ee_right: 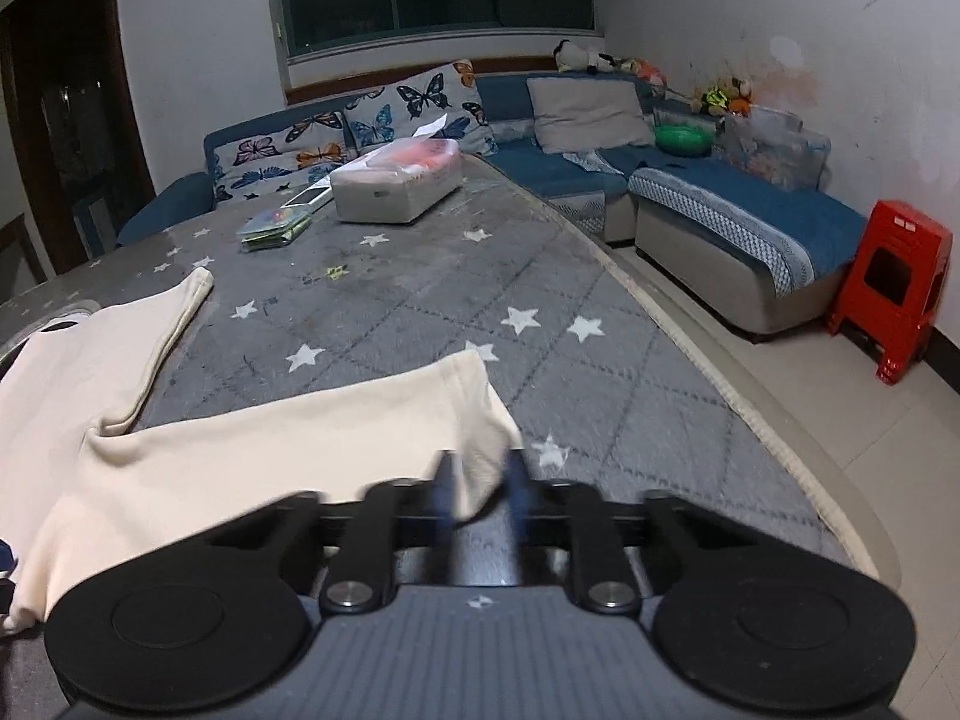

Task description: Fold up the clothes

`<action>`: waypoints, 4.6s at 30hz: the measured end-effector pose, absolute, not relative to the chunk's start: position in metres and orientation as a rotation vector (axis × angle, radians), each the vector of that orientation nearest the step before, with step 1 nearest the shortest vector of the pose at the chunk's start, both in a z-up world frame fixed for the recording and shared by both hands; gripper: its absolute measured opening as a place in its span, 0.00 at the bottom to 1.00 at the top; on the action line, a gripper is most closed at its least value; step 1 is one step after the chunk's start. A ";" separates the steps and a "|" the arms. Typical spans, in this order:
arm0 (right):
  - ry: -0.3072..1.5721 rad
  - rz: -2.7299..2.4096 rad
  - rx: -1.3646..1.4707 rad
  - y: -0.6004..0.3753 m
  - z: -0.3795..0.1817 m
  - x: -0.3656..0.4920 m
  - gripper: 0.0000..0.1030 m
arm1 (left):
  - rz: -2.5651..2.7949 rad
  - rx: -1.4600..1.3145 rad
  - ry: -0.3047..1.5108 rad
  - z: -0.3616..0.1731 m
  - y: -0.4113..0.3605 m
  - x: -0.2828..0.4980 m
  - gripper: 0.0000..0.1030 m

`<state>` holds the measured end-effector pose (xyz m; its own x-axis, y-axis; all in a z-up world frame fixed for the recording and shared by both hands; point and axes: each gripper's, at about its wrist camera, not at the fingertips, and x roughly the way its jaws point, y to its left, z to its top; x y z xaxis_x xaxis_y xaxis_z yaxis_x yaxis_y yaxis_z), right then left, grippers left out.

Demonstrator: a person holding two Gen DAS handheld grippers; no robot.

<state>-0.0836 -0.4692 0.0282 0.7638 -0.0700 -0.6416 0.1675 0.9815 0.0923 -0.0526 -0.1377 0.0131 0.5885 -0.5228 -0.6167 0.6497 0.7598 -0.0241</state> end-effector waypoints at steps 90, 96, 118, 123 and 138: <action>0.826 0.493 -0.169 -0.277 0.053 -0.037 0.17 | -0.281 -0.034 0.646 0.014 -0.007 -0.020 0.32; 0.793 0.530 -0.169 -0.261 0.062 -0.033 0.18 | -0.240 -0.061 0.639 0.017 0.008 -0.026 0.32; 0.729 0.829 -0.350 -0.150 0.066 -0.065 0.20 | 0.222 -0.220 0.602 0.027 0.136 -0.066 0.41; 0.728 0.868 -0.379 -0.126 0.057 -0.072 0.20 | 0.317 -0.249 0.601 0.024 0.154 -0.071 0.43; 0.708 0.861 -0.383 -0.133 0.066 -0.081 0.20 | 0.452 -0.345 0.600 0.013 0.189 -0.063 0.40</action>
